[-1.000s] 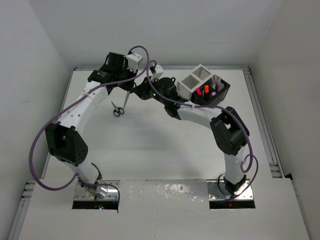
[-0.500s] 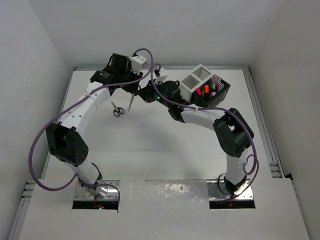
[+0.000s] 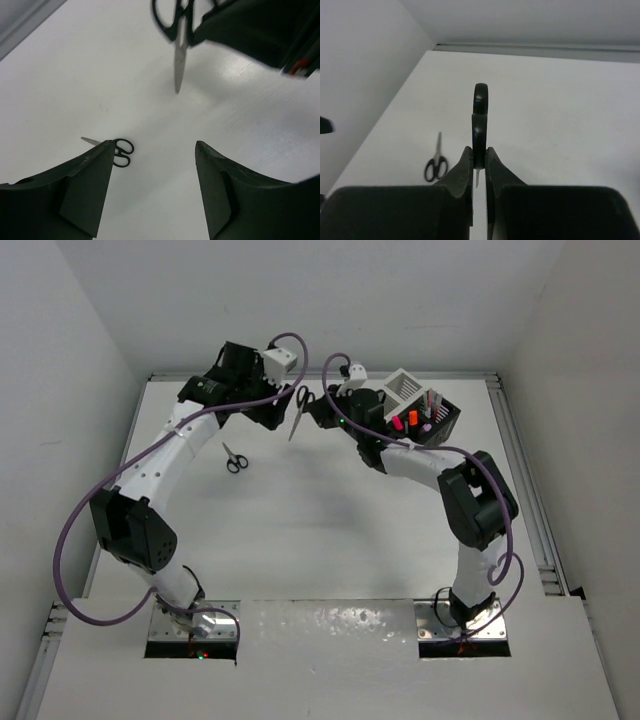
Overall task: Sort the stationery into containers
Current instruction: Place the scissors in the storage box.
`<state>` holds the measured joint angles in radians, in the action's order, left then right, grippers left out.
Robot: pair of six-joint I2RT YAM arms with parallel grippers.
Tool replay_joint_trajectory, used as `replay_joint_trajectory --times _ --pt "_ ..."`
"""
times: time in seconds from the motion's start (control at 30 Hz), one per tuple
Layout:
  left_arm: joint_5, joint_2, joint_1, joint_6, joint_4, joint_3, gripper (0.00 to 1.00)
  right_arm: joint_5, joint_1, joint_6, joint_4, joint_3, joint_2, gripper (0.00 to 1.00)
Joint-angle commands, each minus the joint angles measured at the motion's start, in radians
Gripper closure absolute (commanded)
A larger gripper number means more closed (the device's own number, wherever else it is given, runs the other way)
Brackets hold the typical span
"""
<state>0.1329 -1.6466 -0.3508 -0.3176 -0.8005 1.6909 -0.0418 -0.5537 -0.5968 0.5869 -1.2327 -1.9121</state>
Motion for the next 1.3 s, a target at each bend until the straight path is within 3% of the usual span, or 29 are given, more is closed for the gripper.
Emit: replay_joint_trajectory --times 0.0,0.3,0.5,0.73,1.27 --pt "-0.058 0.053 0.036 0.005 0.017 0.036 0.36 0.033 0.092 0.098 -0.008 -0.082 0.108 1.0" --pt "-0.095 0.077 0.116 0.035 0.047 -0.051 0.33 0.066 0.261 0.172 -0.084 -0.109 0.183 1.0" --pt "-0.116 0.076 0.138 0.031 0.057 -0.071 0.33 0.108 0.308 0.242 -0.119 -0.106 0.197 1.0" --pt "-0.185 0.071 0.168 0.031 0.072 -0.105 0.33 0.151 0.324 0.282 -0.16 -0.087 0.171 1.0" --pt "-0.17 0.036 0.216 0.028 0.096 -0.18 0.33 0.252 0.325 0.318 -0.084 -0.06 0.032 1.0"
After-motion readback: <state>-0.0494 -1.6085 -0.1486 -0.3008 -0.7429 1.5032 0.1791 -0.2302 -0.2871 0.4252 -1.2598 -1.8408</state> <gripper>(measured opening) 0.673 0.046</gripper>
